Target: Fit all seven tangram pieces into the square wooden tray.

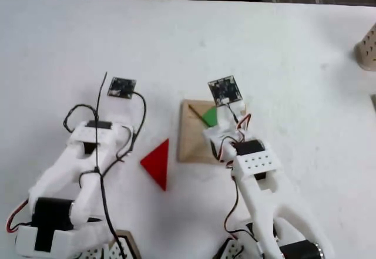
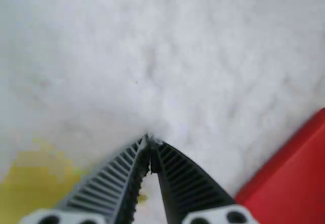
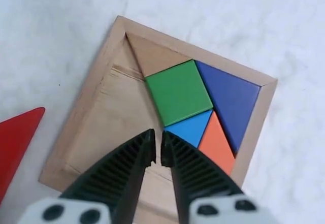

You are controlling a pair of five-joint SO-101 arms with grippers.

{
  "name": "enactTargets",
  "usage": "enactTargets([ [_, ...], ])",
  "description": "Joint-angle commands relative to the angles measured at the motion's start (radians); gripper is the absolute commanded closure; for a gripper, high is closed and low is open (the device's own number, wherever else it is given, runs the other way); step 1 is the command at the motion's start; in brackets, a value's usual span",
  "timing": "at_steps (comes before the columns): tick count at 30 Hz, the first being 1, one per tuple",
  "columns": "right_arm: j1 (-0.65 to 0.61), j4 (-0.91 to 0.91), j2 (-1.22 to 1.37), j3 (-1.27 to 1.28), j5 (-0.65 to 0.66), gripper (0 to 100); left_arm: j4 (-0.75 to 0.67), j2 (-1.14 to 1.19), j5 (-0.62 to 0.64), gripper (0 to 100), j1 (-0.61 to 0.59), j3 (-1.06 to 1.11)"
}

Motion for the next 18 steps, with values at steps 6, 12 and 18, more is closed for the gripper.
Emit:
enactTargets([
  [6, 0.008, -0.005, -0.002, -0.008, 0.012, 96.7, -0.002, -0.021, -0.003, 97, 0.061, 0.006],
  [12, 0.008, -0.005, -0.002, -0.008, 0.012, 96.7, -0.002, -0.021, -0.003, 97, 0.163, 0.006],
  [18, 0.01, -0.005, -0.002, -0.008, 0.012, 96.7, -0.002, -0.021, -0.005, 98, 0.24, 0.006],
])
